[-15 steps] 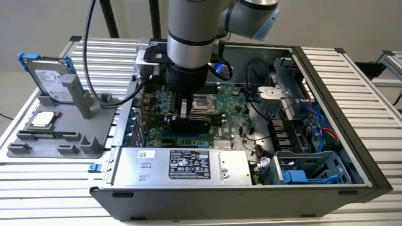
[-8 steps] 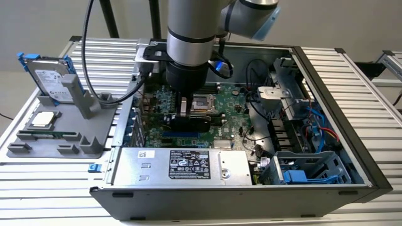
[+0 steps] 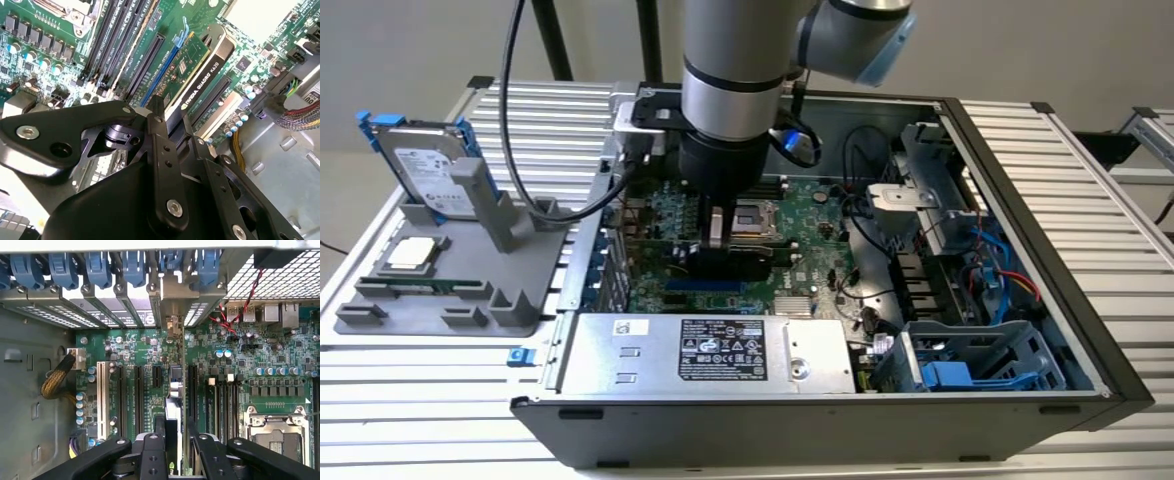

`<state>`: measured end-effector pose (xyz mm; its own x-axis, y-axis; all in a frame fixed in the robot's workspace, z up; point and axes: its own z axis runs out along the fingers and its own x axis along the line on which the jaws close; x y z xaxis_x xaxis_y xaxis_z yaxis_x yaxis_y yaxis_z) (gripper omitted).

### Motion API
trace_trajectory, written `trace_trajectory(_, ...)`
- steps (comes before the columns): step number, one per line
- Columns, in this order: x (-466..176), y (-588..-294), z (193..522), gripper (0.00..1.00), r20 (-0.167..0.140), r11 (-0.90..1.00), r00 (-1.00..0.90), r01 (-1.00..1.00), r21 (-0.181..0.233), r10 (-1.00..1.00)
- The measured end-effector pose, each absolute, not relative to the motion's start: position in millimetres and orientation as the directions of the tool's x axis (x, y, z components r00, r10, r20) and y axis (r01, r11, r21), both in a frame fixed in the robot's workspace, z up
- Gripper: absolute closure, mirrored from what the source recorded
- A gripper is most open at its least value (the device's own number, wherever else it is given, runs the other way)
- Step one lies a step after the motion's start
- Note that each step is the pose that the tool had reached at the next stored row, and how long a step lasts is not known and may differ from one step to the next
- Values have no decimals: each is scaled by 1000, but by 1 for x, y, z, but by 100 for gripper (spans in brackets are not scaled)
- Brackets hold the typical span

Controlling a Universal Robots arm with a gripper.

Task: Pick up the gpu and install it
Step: 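Insert the gpu into the slot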

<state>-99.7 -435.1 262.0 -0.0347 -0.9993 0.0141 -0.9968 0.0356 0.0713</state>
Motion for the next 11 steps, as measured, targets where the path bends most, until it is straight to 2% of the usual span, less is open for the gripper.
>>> trace_trajectory(11, -106, -435, 259, 100, 14, 35, -35, -997, 70, -999)
